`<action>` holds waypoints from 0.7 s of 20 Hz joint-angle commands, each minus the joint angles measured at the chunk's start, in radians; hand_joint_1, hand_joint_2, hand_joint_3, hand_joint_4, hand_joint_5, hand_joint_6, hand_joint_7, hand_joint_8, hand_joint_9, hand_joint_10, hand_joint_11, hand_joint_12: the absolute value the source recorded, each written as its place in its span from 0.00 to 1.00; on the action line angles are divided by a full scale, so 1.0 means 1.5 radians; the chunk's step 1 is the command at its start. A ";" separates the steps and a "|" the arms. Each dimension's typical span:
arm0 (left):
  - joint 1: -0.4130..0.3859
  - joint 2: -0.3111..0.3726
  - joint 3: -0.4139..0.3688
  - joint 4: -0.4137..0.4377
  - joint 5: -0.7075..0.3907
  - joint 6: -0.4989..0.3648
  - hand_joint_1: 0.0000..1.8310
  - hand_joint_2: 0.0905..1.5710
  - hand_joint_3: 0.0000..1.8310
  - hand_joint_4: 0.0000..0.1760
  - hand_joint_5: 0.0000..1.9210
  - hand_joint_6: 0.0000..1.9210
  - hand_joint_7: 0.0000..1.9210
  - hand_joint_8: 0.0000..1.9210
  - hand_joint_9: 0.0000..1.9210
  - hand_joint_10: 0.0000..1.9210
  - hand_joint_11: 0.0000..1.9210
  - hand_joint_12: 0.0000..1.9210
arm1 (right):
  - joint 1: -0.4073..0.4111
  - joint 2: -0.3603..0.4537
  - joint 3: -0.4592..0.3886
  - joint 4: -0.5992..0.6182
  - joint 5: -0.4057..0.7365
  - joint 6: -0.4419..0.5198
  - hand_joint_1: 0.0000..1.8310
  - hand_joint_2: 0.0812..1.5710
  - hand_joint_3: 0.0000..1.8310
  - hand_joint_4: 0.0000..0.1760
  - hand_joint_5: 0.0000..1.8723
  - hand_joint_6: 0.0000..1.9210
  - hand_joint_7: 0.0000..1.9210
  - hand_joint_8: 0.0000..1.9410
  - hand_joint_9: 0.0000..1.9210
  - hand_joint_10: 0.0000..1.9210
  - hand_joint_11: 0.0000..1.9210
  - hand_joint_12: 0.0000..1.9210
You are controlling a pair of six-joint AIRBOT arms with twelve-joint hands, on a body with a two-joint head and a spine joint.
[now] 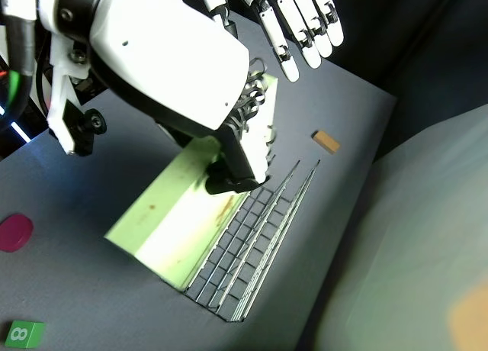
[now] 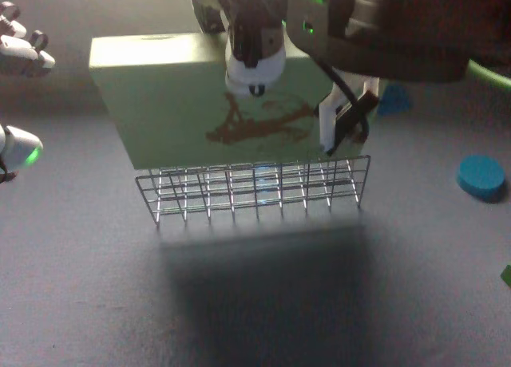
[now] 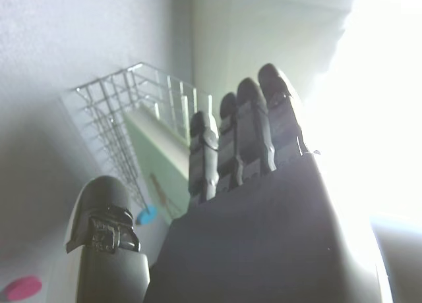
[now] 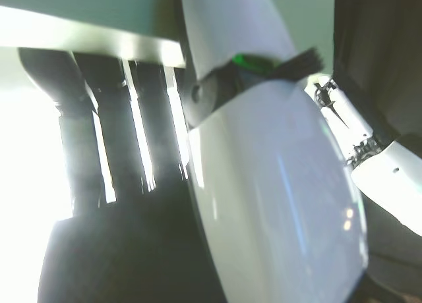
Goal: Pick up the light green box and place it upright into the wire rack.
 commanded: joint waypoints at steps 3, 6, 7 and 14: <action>-0.004 -0.004 0.000 0.043 -0.044 0.003 0.04 0.82 0.00 0.39 0.09 0.00 0.06 0.00 0.06 0.00 0.00 0.17 | -0.009 -0.010 0.013 -0.050 0.038 0.009 0.74 0.73 0.00 0.00 0.41 0.59 0.50 0.54 0.42 0.75 0.36 0.78; -0.004 -0.004 0.000 0.041 -0.044 0.000 0.04 0.82 0.00 0.38 0.10 0.00 0.06 0.00 0.06 0.00 0.00 0.16 | -0.027 -0.017 0.021 -0.049 0.040 0.008 0.74 0.73 0.00 0.00 0.41 0.60 0.50 0.54 0.41 0.75 0.35 0.78; -0.004 -0.004 -0.001 0.041 -0.044 -0.001 0.04 0.82 0.00 0.38 0.10 0.00 0.06 0.00 0.06 0.00 0.00 0.16 | -0.034 -0.019 0.024 -0.049 0.042 0.008 0.74 0.73 0.00 0.00 0.41 0.60 0.50 0.54 0.41 0.75 0.35 0.78; -0.004 -0.004 -0.001 0.041 -0.044 -0.007 0.04 0.82 0.00 0.39 0.10 0.00 0.07 0.00 0.06 0.00 0.00 0.16 | -0.081 -0.038 0.059 -0.049 0.040 -0.001 0.74 0.73 0.00 0.00 0.40 0.60 0.49 0.55 0.41 0.75 0.36 0.78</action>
